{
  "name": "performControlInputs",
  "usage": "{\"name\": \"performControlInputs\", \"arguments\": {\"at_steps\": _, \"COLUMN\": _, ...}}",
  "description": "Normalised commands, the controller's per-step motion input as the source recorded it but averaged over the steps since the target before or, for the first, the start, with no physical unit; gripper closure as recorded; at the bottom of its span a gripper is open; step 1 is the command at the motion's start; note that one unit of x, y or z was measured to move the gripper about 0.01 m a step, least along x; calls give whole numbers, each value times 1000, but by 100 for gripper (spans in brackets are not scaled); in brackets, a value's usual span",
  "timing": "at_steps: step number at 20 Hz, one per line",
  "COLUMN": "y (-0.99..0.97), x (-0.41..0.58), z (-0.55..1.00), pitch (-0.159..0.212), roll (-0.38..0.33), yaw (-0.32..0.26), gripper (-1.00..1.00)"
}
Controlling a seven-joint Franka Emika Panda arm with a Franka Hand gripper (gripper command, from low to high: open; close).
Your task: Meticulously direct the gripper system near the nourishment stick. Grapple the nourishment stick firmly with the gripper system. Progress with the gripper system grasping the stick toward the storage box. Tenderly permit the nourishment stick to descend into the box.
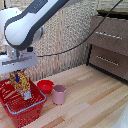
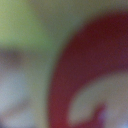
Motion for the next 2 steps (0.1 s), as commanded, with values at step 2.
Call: {"name": "performControlInputs", "arguments": {"at_steps": 2, "y": -43, "x": 163, "z": 481, "pitch": 0, "roll": -18, "yaw": 83, "gripper": -100}}
